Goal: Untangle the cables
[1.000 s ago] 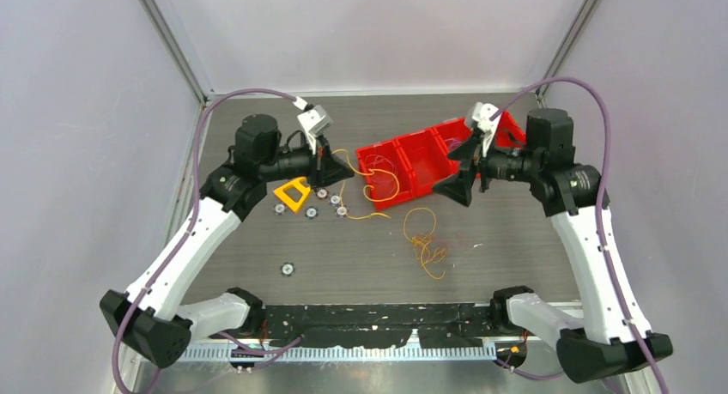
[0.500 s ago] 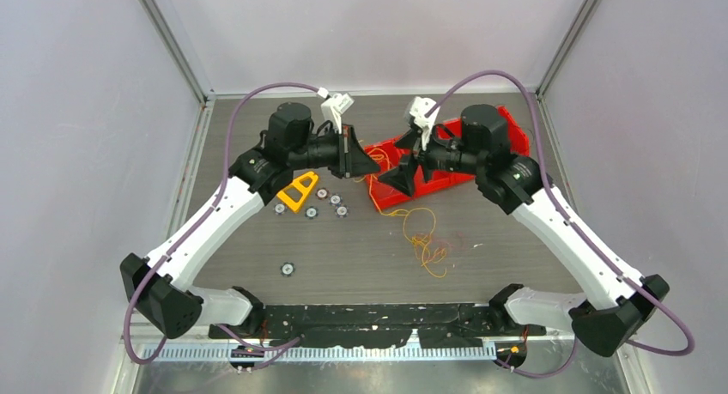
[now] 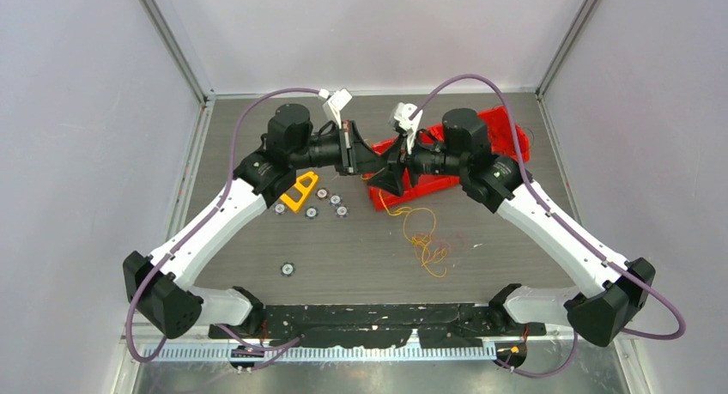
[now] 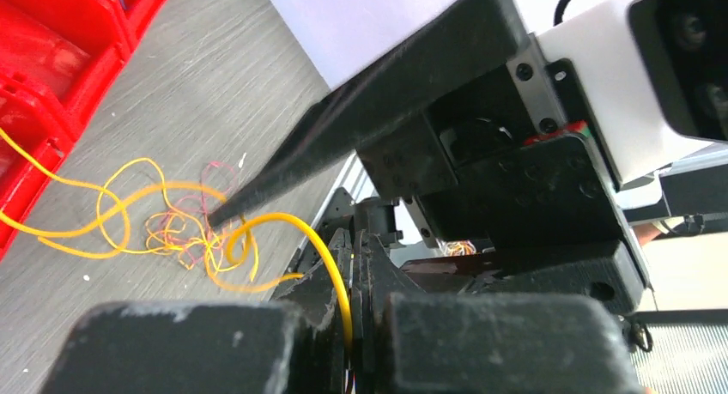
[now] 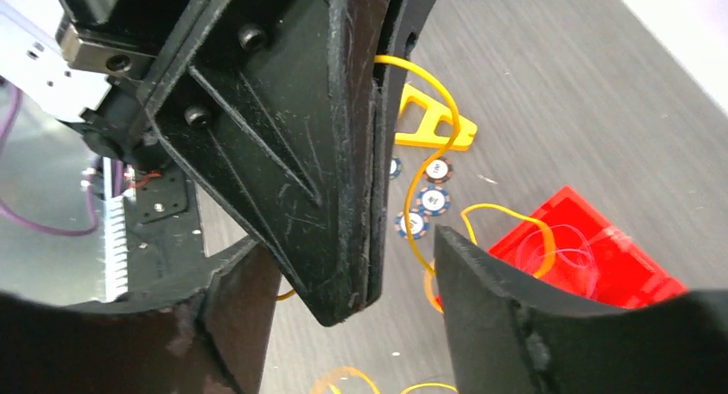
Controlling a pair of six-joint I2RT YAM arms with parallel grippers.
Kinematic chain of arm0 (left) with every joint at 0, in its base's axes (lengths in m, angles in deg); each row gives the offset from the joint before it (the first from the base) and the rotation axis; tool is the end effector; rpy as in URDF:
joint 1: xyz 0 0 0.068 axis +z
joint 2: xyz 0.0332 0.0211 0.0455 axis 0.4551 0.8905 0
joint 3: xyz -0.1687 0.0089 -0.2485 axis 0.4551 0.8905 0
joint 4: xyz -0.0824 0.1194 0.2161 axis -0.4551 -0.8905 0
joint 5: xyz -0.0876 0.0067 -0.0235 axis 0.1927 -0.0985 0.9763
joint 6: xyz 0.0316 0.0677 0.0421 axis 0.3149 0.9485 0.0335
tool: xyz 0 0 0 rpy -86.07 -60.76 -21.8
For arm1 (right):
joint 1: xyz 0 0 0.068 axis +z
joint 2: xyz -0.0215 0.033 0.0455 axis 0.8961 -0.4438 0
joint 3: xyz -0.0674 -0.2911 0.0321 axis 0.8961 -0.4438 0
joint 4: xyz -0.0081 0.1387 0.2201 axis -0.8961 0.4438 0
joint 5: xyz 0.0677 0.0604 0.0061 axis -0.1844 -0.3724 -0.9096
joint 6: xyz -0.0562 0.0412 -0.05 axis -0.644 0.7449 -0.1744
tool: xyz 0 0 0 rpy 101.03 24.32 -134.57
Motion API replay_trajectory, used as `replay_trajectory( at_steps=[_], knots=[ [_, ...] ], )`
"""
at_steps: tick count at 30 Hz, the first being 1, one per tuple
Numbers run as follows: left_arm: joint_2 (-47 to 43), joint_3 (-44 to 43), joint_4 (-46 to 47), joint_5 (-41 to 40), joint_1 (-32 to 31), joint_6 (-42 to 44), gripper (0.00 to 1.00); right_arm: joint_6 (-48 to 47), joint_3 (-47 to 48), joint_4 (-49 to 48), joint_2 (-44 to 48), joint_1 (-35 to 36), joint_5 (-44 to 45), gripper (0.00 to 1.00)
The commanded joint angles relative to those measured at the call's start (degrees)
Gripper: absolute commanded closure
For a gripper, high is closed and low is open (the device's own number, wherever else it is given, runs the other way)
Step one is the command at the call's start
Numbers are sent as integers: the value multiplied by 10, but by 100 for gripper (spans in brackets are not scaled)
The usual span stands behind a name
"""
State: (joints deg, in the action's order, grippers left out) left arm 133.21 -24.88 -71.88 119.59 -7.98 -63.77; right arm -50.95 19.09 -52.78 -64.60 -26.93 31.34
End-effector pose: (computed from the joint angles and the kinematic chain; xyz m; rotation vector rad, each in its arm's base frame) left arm 0.2347 -0.2221 0.4200 0.3450 2.0276 -1.5612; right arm 0.2124 0.2111 0.4175 -1.1014 1.5679 0.8906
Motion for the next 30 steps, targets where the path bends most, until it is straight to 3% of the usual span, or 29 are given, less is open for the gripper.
replay_trajectory(
  at_steps=[1,4,5,7,18,21,23,26,30],
  knots=[
    [-21,17,80,48,12,-52,100,-7,-9,-12,21,4,-18,47],
    [-33,29,85,49,23,-53,100,-26,-12,3,35,4,-5,71],
    [-37,33,87,50,27,-51,100,-30,-13,6,42,4,-4,84],
    [-44,42,89,53,32,-50,100,-31,-15,10,51,3,-3,93],
    [-78,109,108,71,68,-71,100,-22,-17,14,118,-28,-45,95],
    [-80,136,107,71,69,-71,88,-3,-7,-9,134,-28,-59,94],
    [-78,149,108,74,68,-74,85,9,-4,-22,142,-28,-62,95],
    [-74,167,157,85,66,-93,99,37,-2,-42,148,-28,-62,95],
    [-71,164,128,92,50,-36,100,68,2,-60,143,-38,-55,95]
  ],
)
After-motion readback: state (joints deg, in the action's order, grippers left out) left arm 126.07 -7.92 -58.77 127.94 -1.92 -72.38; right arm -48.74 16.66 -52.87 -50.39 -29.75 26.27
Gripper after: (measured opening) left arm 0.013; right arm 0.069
